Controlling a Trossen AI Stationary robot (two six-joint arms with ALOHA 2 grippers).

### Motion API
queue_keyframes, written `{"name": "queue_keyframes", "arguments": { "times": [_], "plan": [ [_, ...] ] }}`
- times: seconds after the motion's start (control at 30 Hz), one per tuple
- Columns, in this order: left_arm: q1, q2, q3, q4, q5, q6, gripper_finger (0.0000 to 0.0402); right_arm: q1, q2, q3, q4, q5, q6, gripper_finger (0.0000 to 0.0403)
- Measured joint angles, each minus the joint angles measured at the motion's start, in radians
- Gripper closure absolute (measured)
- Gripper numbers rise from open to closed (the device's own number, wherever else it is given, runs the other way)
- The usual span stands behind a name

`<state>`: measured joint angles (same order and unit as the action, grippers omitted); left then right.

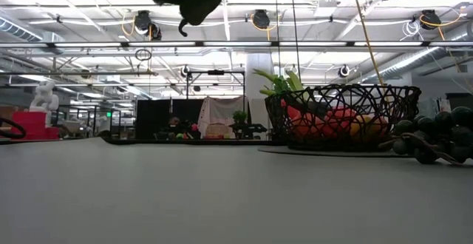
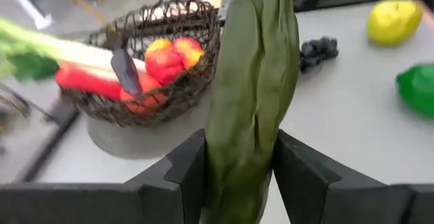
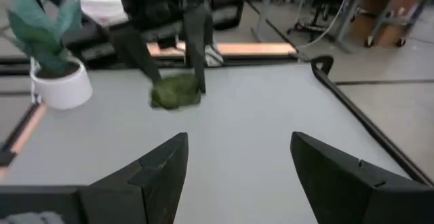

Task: Build produce basket
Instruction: Put the chili pepper into the black wire basket

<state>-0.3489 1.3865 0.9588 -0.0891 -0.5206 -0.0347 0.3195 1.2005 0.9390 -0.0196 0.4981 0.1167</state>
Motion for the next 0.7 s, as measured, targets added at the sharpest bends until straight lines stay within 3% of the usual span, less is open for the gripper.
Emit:
{"name": "queue_keyframes", "arguments": {
  "times": [0.2,0.4,0.7],
  "plan": [
    [0.000,0.000,0.000,-0.009,-0.037,0.260,0.0250,-0.005,0.111,0.000,0.145,-0.002,-0.119,0.0149],
    [0.004,0.000,0.000,-0.053,-0.172,0.336,0.0250,0.004,0.211,0.000,0.258,-0.001,-0.232,0.0149],
    [0.030,0.000,0.000,-0.099,-0.215,0.383,0.0250,-0.011,0.287,0.000,0.429,0.050,-0.229,0.0149]
  ]
}}
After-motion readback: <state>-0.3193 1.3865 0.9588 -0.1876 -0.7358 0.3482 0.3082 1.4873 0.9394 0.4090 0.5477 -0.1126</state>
